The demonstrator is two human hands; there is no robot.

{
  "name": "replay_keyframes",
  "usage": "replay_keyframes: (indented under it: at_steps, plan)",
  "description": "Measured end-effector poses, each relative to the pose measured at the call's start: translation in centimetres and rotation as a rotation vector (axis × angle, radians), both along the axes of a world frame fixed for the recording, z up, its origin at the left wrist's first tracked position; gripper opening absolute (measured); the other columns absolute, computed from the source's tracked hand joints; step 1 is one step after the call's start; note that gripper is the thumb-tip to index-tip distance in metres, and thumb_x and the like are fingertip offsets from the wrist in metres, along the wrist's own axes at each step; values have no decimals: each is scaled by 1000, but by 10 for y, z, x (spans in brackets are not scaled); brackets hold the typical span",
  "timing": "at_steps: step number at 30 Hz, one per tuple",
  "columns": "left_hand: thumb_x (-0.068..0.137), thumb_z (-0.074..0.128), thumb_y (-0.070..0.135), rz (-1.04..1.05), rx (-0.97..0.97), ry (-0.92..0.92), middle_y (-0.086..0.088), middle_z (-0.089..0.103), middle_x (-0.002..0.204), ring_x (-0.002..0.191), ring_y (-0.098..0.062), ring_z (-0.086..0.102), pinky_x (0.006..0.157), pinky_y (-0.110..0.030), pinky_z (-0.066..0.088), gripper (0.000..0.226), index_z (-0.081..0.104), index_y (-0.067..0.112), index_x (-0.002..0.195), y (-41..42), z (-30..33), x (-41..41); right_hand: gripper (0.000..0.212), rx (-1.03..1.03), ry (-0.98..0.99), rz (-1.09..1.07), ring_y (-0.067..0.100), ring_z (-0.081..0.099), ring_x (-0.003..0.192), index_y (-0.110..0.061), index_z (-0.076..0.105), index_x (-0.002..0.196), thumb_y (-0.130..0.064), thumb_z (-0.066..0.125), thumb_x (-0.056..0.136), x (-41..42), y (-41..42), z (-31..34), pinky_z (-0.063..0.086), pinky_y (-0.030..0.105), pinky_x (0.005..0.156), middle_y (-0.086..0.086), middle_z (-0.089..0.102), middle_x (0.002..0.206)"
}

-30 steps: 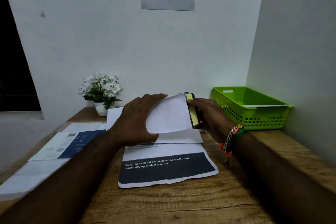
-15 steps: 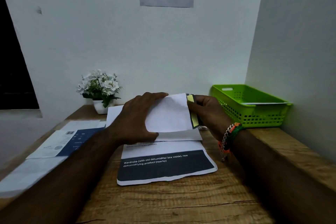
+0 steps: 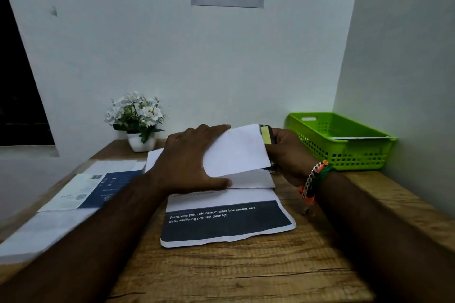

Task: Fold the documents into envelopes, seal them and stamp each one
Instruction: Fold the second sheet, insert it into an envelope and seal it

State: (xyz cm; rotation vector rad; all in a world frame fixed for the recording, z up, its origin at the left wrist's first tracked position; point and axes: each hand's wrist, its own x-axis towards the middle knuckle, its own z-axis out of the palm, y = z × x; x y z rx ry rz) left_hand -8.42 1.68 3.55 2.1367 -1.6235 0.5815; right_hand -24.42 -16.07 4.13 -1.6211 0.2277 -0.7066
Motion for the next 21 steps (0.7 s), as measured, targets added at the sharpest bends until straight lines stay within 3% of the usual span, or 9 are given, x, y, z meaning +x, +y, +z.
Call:
replay_keyframes:
  at_steps: [2,5,7,13,18,21]
  plan:
    - [56,69,77,12,-33,-13,22,46,133,124,-11,48,106,-44,34,108,26,49,150,0,1,-2,26,-38,24,-24,9,66,54,-10,75,106,5,72,84,-1,0,0,49,20,45,2,75,72]
    - [56,67,73,20,-23,-47,19,47,130,121,-13,48,101,-42,34,104,29,48,149,1,2,-3,36,-117,88,-25,17,73,74,-16,75,108,6,76,80,-3,3,-2,58,31,56,6,78,92]
    - [56,67,74,23,1,-65,18,46,130,121,-13,47,99,-41,32,106,27,48,150,1,3,-4,39,-121,122,-18,17,72,78,-17,74,109,6,78,77,-2,6,-3,59,33,58,5,78,96]
    - [54,66,86,33,19,-53,20,46,134,122,-12,48,102,-44,36,112,24,50,151,0,5,-6,38,-14,63,24,15,73,76,-18,73,109,8,72,82,0,5,-2,55,26,55,5,77,92]
    - [53,67,82,15,10,-41,21,50,134,121,-12,51,101,-44,39,108,30,49,149,1,3,-8,43,-268,162,-86,15,70,69,-12,76,109,16,69,78,6,4,-9,55,28,51,3,76,84]
    - [54,64,88,12,42,-33,20,47,136,123,-11,48,101,-44,38,113,23,50,152,-1,2,-9,43,-141,91,-25,17,71,77,-12,73,113,7,77,75,3,5,-6,54,28,54,10,77,95]
